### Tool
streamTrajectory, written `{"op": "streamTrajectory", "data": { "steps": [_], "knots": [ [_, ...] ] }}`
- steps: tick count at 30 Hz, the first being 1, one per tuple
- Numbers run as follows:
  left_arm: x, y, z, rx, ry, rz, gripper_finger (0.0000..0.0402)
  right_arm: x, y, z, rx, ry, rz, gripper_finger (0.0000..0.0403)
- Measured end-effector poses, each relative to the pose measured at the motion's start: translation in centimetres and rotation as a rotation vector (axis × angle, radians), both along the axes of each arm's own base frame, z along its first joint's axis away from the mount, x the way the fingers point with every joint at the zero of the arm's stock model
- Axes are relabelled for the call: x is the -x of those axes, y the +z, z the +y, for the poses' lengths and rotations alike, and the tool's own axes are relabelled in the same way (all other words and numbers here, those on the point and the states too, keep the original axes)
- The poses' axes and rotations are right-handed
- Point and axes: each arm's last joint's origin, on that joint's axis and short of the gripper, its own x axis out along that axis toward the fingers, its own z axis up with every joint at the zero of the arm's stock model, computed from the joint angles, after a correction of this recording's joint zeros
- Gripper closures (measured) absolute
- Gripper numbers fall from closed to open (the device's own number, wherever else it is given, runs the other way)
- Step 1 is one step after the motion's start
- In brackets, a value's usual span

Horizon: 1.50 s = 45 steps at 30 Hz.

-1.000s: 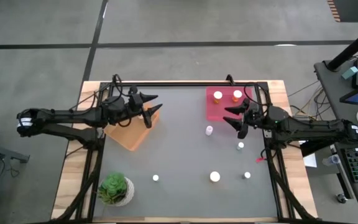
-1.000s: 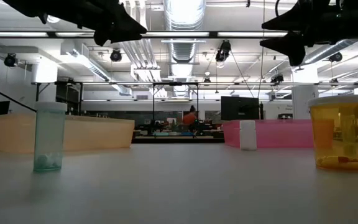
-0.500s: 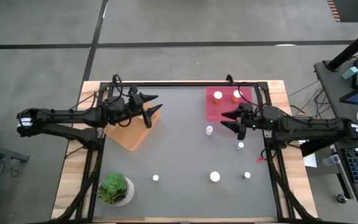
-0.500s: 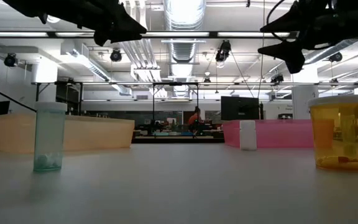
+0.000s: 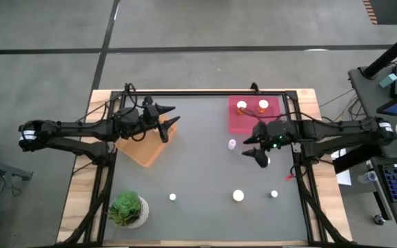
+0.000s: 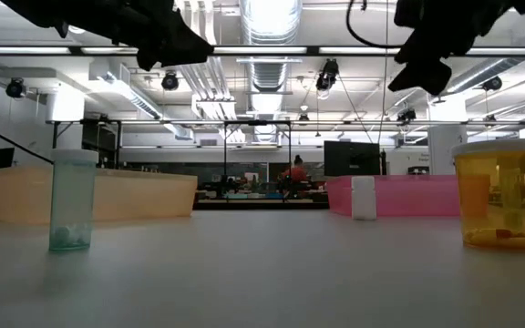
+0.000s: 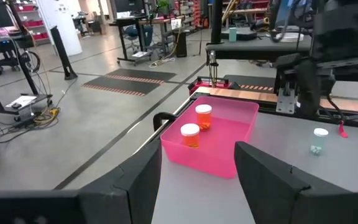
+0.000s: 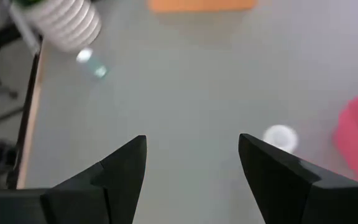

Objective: Pick and place medicine bottles into bin by pill shape (circle, oval)
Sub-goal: Put the orange capsule bottle into the pink bin

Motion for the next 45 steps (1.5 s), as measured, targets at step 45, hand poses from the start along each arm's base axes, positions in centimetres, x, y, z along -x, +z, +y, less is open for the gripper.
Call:
{"op": "streamTrajectory", "data": {
  "steps": [45],
  "knots": [
    [-0.1,0.0,0.0,-0.022,-0.006,0.003,0.0214,-10.0,-2.5,17.6,0.267,0.193,0.760,0.0082]
  ]
}}
